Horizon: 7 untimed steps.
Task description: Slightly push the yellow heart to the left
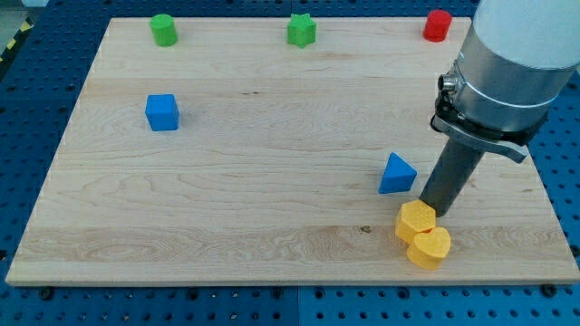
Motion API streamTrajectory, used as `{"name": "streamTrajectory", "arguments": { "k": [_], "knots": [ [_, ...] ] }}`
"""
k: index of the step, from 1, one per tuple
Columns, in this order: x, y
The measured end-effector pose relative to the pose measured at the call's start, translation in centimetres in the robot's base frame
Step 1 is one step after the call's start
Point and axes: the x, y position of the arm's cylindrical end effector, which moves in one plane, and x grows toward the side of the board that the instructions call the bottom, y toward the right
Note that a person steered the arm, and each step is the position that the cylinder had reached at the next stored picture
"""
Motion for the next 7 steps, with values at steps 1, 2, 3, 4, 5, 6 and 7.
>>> {"name": "streamTrajectory", "arguments": {
  "k": [1,2,3,4,5,6,7],
  "knots": [
    [0.0,1.3],
    [1.1,3.9],
    [6.1,2.9],
    [7.3,2.0],
    [7.3,2.0],
    [7.3,2.4],
    [7.3,2.8]
  ]
}}
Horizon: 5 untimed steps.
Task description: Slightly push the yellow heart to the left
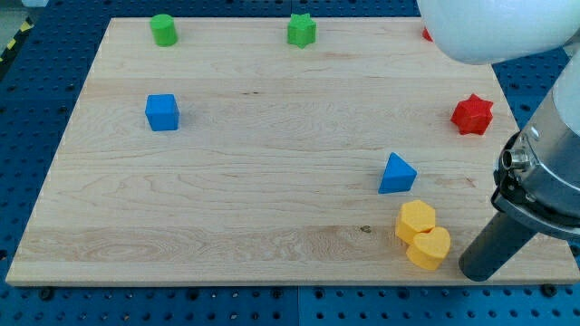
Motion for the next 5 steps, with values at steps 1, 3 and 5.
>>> {"name": "streamTrajectory", "arguments": {
  "k": [1,3,5],
  "knots": [
    [0.0,0.1],
    [0.0,2.3],
    [0.0,6.6]
  ]
}}
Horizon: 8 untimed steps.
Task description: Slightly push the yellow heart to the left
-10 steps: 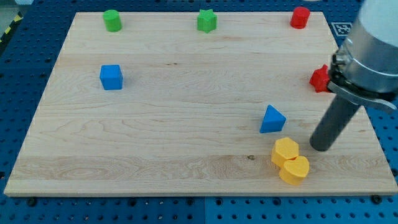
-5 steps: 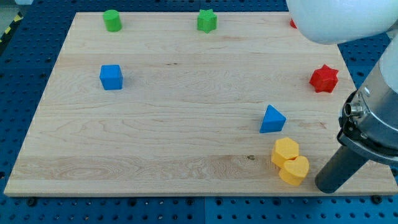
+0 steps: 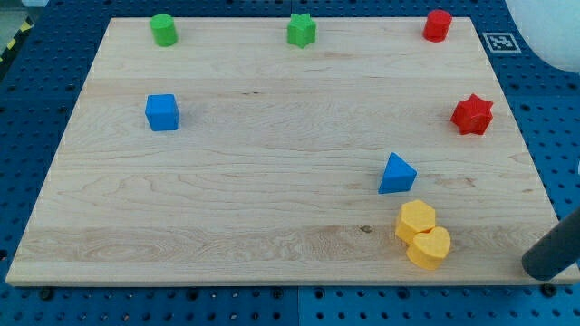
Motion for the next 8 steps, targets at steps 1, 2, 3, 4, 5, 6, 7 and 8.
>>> {"name": "streamTrajectory", "arguments": {
  "k": [1,2,3,4,5,6,7,8],
  "knots": [
    [-0.1,-0.6],
    [-0.1,-3.2],
    [-0.1,-5.4],
    [-0.1,-5.4],
    [-0.2,-5.5],
    [-0.8,-7.2],
    [-0.8,-7.8],
    [-1.3,-8.3]
  ]
}}
